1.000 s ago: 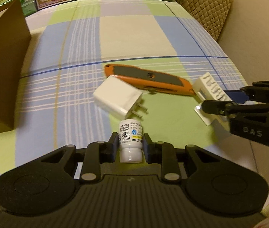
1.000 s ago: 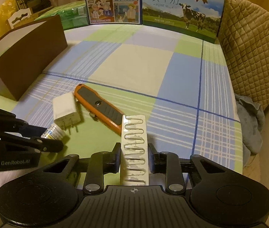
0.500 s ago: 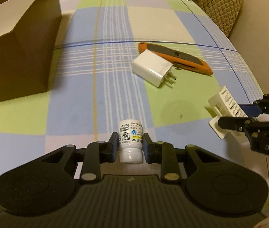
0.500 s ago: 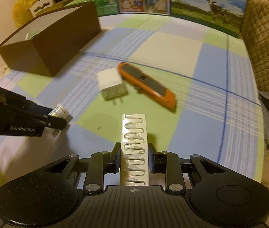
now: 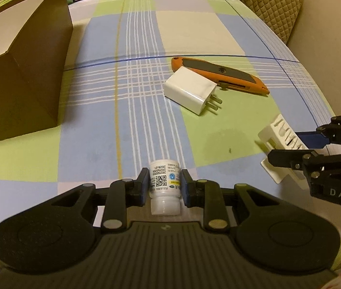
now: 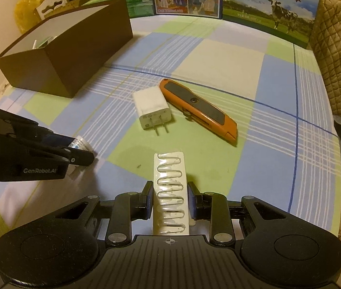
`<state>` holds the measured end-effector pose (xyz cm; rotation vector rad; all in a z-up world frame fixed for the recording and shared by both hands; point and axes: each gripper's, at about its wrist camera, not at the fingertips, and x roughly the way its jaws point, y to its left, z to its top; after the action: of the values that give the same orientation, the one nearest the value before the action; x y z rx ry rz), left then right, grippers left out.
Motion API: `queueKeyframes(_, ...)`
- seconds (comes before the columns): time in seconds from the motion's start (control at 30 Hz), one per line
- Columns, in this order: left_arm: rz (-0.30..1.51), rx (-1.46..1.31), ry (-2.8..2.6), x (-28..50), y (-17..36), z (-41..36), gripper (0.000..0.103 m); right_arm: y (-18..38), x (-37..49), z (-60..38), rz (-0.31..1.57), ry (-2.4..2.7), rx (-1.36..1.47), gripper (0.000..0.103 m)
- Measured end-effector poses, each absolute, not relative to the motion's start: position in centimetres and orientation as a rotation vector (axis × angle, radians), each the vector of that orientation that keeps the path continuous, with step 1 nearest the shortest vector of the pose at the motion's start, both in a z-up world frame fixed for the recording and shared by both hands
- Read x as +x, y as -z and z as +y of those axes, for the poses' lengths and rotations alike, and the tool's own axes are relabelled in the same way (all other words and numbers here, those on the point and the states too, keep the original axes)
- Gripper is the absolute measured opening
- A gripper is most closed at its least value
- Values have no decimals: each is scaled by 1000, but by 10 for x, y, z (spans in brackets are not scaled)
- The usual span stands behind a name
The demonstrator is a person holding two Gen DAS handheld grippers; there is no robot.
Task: Organize rigid objects
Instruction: 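Lift the pill bottle and tray and carry both over the brown box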
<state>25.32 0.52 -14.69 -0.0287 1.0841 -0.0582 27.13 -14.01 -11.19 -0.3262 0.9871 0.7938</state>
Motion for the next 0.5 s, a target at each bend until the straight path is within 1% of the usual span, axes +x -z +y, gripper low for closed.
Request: queueKeyframes(0.5, 1077, -37, 59, 242, 143, 22, 23, 107, 259, -130, 980, -787, -329, 25)
